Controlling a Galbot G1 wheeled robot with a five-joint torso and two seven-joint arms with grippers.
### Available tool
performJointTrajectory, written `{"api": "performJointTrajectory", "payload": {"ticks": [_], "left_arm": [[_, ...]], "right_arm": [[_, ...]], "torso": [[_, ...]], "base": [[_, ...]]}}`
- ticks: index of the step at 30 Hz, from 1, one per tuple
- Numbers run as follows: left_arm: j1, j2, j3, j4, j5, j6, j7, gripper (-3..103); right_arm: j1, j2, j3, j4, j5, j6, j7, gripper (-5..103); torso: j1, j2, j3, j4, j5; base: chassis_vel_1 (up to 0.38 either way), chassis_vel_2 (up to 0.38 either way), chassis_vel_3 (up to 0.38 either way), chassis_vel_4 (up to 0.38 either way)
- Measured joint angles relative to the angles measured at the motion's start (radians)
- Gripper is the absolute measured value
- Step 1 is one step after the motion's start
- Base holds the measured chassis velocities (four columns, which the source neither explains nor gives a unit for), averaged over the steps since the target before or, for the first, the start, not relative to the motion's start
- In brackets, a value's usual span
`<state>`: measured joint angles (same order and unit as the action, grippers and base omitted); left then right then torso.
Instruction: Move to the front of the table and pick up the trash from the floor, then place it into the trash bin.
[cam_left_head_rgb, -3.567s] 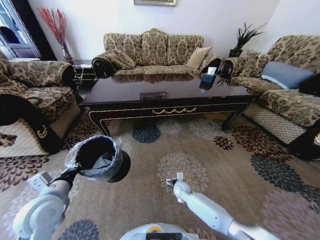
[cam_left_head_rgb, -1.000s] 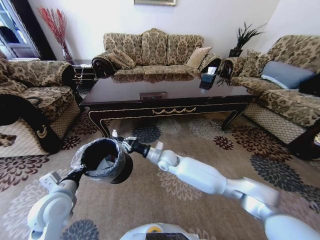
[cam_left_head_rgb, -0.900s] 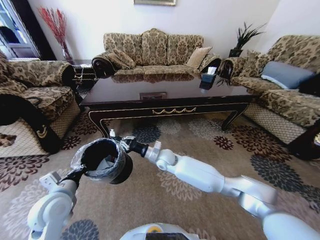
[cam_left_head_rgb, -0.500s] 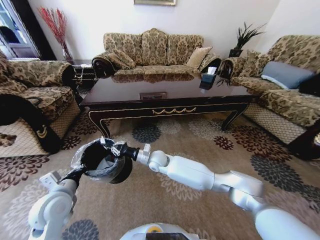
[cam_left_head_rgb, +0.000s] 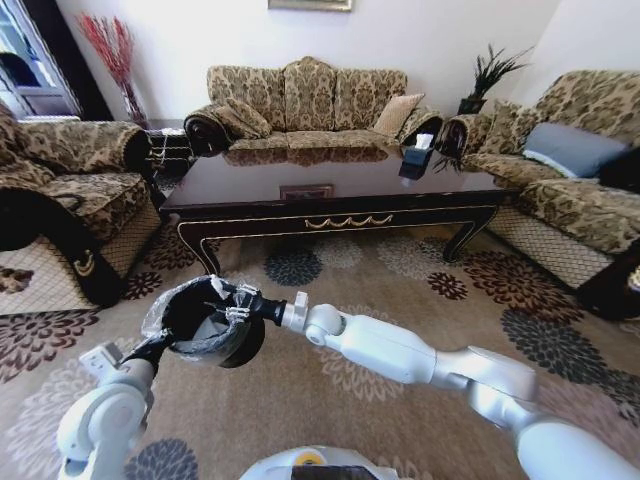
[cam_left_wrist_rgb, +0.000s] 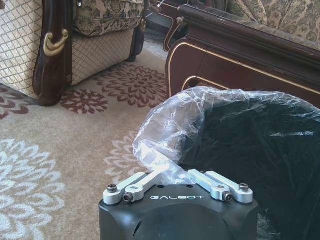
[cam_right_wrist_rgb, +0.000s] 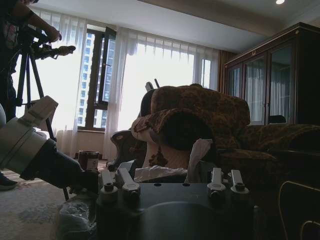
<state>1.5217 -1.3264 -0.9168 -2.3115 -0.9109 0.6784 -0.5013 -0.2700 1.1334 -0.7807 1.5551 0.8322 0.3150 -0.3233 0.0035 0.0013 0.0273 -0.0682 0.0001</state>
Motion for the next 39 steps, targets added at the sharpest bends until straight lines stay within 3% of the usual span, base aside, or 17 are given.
{"api": "performJointTrajectory", "payload": {"ticks": [2,6,8,11,27,35,39], "left_arm": [[0.000,0.000,0.000,0.000,0.000,0.000,0.000,3],[0.000,0.003,-0.001,0.000,0.001,0.000,0.001,3],[0.000,0.004,-0.001,0.000,0.001,0.000,0.001,3],[-0.002,0.010,-0.001,0.003,0.000,0.000,0.002,3],[-0.009,0.019,0.001,0.024,-0.003,-0.003,0.004,3],[-0.003,0.014,0.020,0.053,0.000,-0.017,-0.001,3],[-0.002,0.015,0.042,0.117,0.006,-0.032,-0.008,3]], "right_arm": [[-0.002,-0.008,0.002,0.002,-0.002,0.002,-0.007,68],[-0.016,-0.048,0.005,0.010,-0.012,0.008,-0.034,90],[-0.018,-0.051,0.005,0.011,-0.014,0.009,-0.036,90],[-0.028,-0.070,0.007,0.013,-0.020,0.011,-0.045,100],[-0.031,-0.078,0.032,0.003,-0.017,0.014,-0.043,100],[-0.115,-0.129,0.176,-0.018,-0.081,0.005,0.049,100],[-0.219,-0.152,0.323,-0.034,-0.176,-0.033,0.183,100]], "torso": [[0.000,0.000,0.000,0.0000,0.0000],[0.000,0.000,0.000,-0.0001,0.0001],[0.000,0.000,0.000,0.0000,0.0001],[0.000,0.000,0.000,0.0000,0.0001],[0.000,0.000,0.000,0.0002,0.0000],[0.000,0.000,0.000,-0.0001,0.0000],[0.000,0.000,0.000,0.0002,0.0001]], "base": [[0.000,0.000,0.000,0.000],[0.000,0.000,0.000,0.000],[0.000,0.000,0.000,0.000],[0.000,0.000,0.000,0.000],[0.000,0.000,0.000,0.000],[0.000,0.000,0.000,0.000],[0.000,0.000,0.000,0.000]]}}
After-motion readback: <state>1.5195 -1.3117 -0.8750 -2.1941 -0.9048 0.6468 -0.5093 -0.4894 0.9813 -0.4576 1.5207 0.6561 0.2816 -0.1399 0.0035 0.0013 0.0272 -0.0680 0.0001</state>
